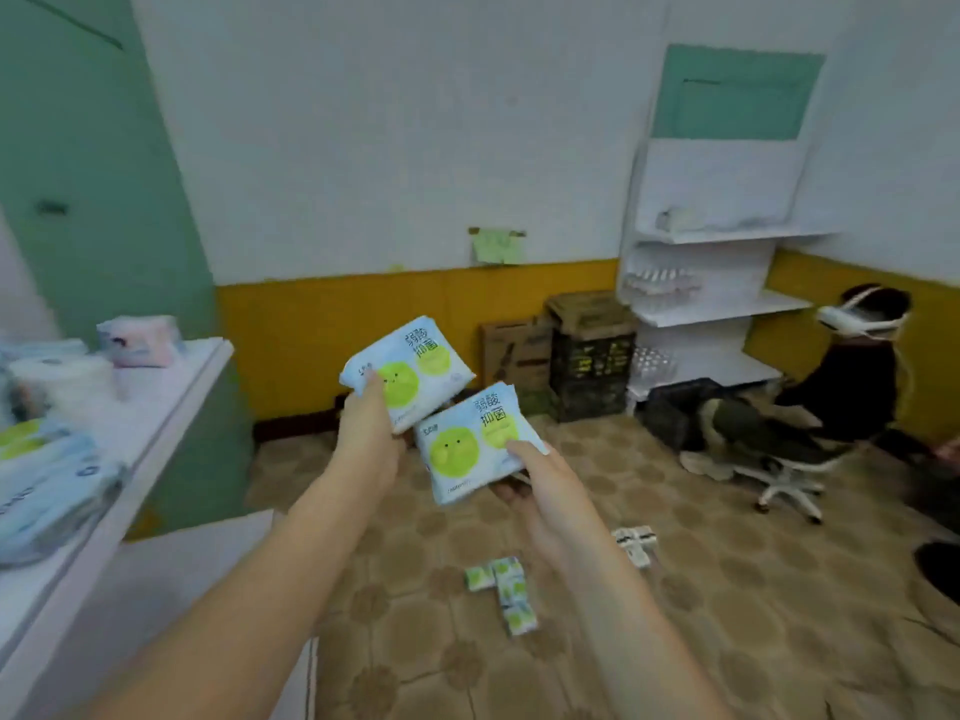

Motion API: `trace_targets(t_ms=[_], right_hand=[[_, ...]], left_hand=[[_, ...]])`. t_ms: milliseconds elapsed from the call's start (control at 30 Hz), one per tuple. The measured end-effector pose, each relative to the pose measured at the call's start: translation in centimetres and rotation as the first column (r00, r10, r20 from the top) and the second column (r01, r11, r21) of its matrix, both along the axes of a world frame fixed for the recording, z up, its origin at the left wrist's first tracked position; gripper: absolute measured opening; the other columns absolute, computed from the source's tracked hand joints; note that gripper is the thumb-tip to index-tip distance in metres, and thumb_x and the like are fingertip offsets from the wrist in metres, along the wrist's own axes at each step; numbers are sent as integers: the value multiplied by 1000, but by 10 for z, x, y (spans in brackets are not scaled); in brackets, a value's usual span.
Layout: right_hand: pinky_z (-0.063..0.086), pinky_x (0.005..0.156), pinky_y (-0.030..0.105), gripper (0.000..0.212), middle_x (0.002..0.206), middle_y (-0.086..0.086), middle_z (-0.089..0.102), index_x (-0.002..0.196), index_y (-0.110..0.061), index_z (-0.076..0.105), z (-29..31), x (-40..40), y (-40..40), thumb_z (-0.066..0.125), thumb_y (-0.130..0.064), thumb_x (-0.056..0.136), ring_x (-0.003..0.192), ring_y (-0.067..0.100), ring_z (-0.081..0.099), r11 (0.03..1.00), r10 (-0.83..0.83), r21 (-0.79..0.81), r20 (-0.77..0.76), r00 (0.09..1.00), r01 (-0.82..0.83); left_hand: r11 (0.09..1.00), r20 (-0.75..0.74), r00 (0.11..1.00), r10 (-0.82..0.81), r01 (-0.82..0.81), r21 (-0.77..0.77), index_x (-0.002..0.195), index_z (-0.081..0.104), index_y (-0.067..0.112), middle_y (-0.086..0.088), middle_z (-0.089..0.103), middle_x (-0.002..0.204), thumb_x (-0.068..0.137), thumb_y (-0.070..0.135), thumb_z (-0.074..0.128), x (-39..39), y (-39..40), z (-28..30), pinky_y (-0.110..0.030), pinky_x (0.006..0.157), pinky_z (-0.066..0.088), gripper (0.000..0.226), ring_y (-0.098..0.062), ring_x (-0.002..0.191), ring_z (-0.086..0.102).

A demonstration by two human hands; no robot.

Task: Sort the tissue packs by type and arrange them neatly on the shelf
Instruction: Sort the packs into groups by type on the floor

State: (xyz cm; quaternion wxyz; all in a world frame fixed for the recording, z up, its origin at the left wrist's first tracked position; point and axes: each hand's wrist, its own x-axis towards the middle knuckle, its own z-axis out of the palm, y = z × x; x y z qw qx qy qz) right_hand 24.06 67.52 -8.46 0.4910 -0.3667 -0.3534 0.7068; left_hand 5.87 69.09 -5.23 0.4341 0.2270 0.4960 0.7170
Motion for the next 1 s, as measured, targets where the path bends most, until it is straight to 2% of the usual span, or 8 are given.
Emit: trace_targets(t_ms=[100, 200, 267, 467, 633, 800, 867, 1000], right_hand=[[56, 60, 29, 13, 97, 11, 69, 107, -9, 59, -22, 56, 40, 51, -10, 98, 74, 19, 69, 997, -29, -70, 71, 997, 34], [59, 70, 36, 10, 99, 15, 68, 104, -5, 54, -47, 103, 87, 51, -7, 95, 85, 29, 69, 987, -68, -132, 150, 986, 88], [60, 70, 36, 9, 100, 16, 67, 103, -5, 52, -69, 123, 118, 52, -6, 94, 87, 31, 68, 980, -67, -172, 186, 980, 100], [60, 81, 40, 32, 102, 16, 68, 119, 1, 55, -149, 127, 204, 59, -12, 91, 85, 29, 71, 964, -31, -247, 263, 964, 99], [57, 69, 29, 23, 94, 8, 71, 115, -9, 64, -214, 94, 259, 60, -19, 95, 74, 18, 68, 939, 0, -331, 277, 961, 96], [56, 67, 29, 14, 96, 5, 74, 109, -15, 67, -278, 42, 320, 61, -16, 96, 81, 17, 71, 895, -19, -415, 336, 942, 166], [55, 68, 30, 20, 101, 9, 72, 114, -12, 63, -308, 23, 345, 63, -17, 94, 81, 17, 70, 870, -26, -447, 376, 926, 206], [55, 70, 32, 28, 110, 17, 67, 119, -5, 59, -377, -3, 395, 64, -14, 93, 88, 22, 68, 844, 29, -481, 485, 874, 239]], left_hand=[[995, 83, 994, -75, 80, -60, 112, 59, 17, -3, 73, 101, 106, 38, 40, 28, 38, -34, -46, 83, 56, 30, -21, 89, 71], [981, 110, 988, -111, 126, -147, 124, 55, 13, -7, 71, 108, 105, 37, 43, 42, 83, -74, -49, 87, 54, 32, -25, 93, 70], [967, 116, 988, -106, 130, -220, 127, 52, 11, -9, 68, 115, 105, 37, 44, 50, 111, -104, -48, 88, 53, 35, -25, 92, 69], [907, 96, 984, -151, 177, -381, 134, 49, 11, -14, 64, 126, 104, 32, 47, 51, 170, -198, -47, 94, 52, 37, -32, 107, 64], [855, 73, 988, -133, 152, -495, 133, 52, 10, -12, 67, 112, 102, 27, 51, 13, 220, -264, -34, 67, 60, 35, -24, 88, 66], [795, 129, 985, -118, 171, -582, 135, 51, 8, -17, 59, 134, 103, 23, 50, -33, 291, -332, -41, 82, 52, 35, -35, 113, 60], [754, 155, 978, -137, 205, -625, 138, 50, 5, -19, 58, 135, 104, 18, 48, -50, 318, -362, -42, 82, 52, 36, -31, 100, 63], [668, 147, 976, -158, 215, -712, 136, 51, 1, -21, 58, 134, 102, 11, 50, -74, 360, -432, -27, 53, 56, 35, -19, 76, 61]])
